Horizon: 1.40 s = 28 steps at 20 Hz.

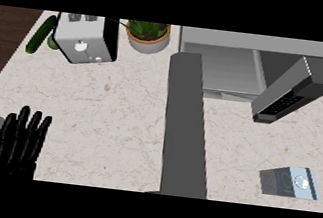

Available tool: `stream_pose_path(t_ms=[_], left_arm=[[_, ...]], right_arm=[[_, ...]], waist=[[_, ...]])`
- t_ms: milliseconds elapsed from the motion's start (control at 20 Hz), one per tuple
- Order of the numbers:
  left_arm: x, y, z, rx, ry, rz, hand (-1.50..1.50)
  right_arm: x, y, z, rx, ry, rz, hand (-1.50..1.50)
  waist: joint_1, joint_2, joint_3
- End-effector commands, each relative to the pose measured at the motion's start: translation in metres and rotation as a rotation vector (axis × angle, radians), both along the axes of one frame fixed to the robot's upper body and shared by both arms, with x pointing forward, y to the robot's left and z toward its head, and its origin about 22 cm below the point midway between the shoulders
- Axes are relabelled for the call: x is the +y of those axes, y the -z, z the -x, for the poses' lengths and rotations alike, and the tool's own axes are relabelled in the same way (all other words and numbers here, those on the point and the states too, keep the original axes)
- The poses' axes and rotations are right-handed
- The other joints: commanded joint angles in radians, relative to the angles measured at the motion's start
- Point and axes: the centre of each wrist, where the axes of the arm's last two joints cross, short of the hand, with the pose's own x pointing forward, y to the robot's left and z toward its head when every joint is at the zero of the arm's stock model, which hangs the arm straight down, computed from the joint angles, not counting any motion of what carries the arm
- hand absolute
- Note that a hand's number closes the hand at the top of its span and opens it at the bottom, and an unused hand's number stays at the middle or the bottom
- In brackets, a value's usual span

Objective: Pick up the milk, place it into the microwave and close the microwave

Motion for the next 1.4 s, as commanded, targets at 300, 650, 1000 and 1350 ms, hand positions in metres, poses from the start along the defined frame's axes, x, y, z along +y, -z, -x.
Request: stream_pose_path(t_ms=[300,650,1000,1350], left_arm=[[-0.009,0.023,0.025,-0.005,0.011,0.002,-1.50],[0.004,0.015,0.037,-0.007,0.003,0.006,-1.50],[0.006,0.025,0.040,0.004,-0.002,-0.009,-1.50],[0.009,0.034,0.039,-0.015,0.002,0.024,-1.50]], right_arm=[[-0.012,0.063,-0.028,0.052,0.055,-0.004,-1.50],[-0.021,0.107,-0.037,0.072,0.179,0.000,-1.50],[-0.040,0.157,-0.034,0.103,0.186,0.017,-1.50],[-0.060,0.188,-0.031,0.065,0.199,0.027,-1.50]], waist=[[0.007,0.002,0.000],[0.008,0.002,0.000],[0.008,0.002,0.001],[0.007,0.002,0.000]])
